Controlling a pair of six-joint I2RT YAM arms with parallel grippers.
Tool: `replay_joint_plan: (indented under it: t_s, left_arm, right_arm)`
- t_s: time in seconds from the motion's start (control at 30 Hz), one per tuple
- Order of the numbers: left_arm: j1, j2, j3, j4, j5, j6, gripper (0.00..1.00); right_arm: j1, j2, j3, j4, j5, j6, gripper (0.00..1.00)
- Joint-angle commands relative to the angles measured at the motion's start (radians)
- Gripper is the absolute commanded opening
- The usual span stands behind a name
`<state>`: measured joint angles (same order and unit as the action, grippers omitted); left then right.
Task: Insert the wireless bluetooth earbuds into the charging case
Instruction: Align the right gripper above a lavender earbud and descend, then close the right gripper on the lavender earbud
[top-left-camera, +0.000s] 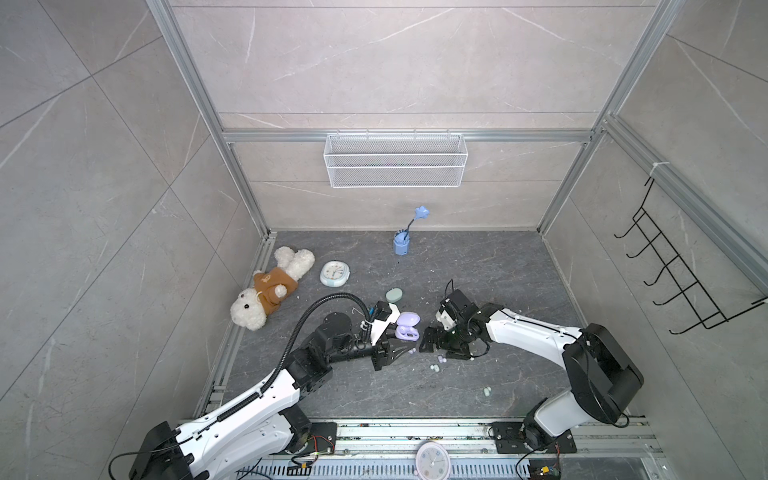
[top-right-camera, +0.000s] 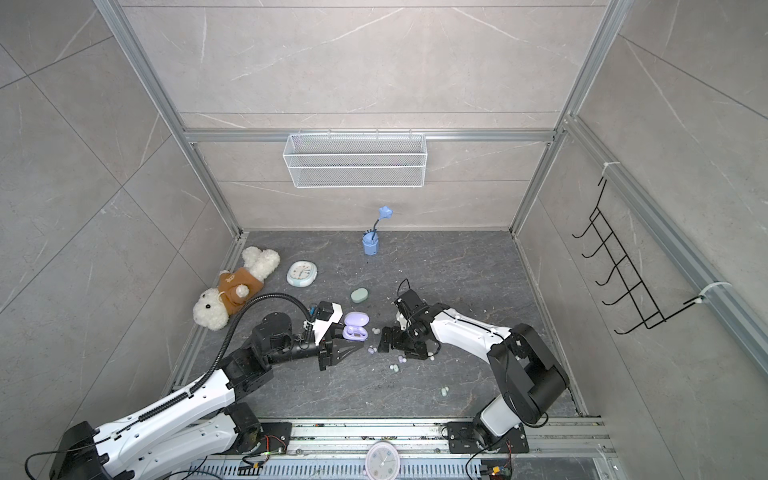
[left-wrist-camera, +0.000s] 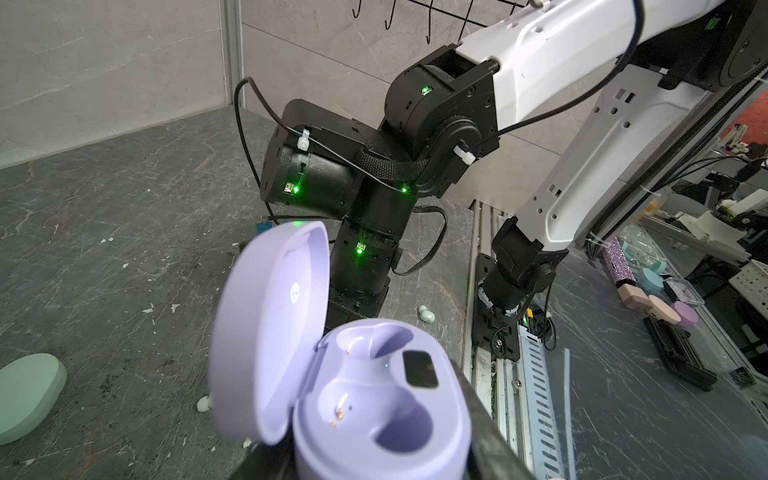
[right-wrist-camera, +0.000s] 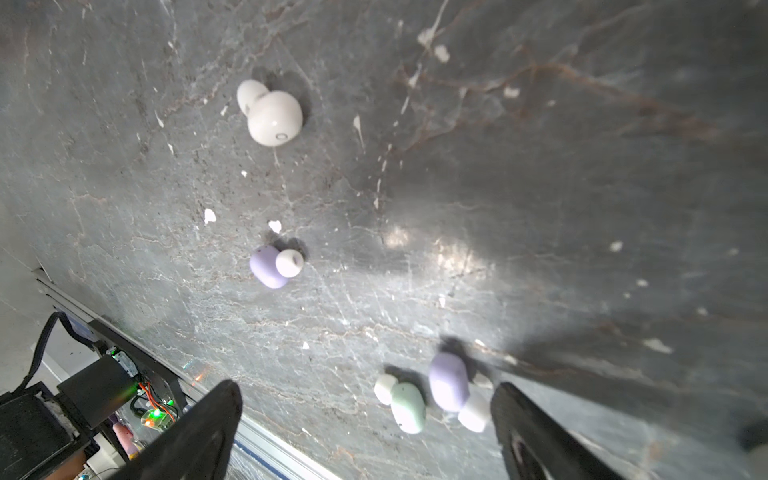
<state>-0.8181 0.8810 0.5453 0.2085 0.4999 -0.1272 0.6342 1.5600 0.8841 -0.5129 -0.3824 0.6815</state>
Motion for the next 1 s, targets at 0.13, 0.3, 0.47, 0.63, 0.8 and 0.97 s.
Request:
replay_joint_plan:
  t_s: [0.13, 0.3, 0.47, 0.63, 0.8, 0.97]
  left_arm:
    - [0.004, -0.014, 0.022, 0.03, 0.001, 0.008, 0.25]
    - [0.004, -0.017, 0.024, 0.024, 0.0, 0.014, 0.25]
    - [0.004, -0.031, 0.022, 0.013, -0.007, 0.011, 0.25]
    - [0.004, -0.037, 0.012, 0.028, -0.007, -0.005, 0.25]
    - [0.004, -0.045, 0.012, 0.026, -0.006, -0.005, 0.25]
    - [0.004, -0.045, 0.007, 0.031, -0.007, -0.008, 0.25]
  right_arm:
    - [0.005, -0.043, 0.082, -0.148, 0.109, -0.045, 0.9]
    - [0.005, -0.005, 0.113, -0.207, 0.185, -0.041, 0.68]
    - [0.027, -0.007, 0.078, -0.16, 0.206, 0.119, 0.49]
    - [0.064, 0.009, 0.051, -0.122, 0.253, 0.263, 0.45]
    - [0.066, 0.034, 0.052, -0.152, 0.289, 0.317, 0.41]
    - [0.069, 0.06, 0.048, -0.148, 0.291, 0.344, 0.39]
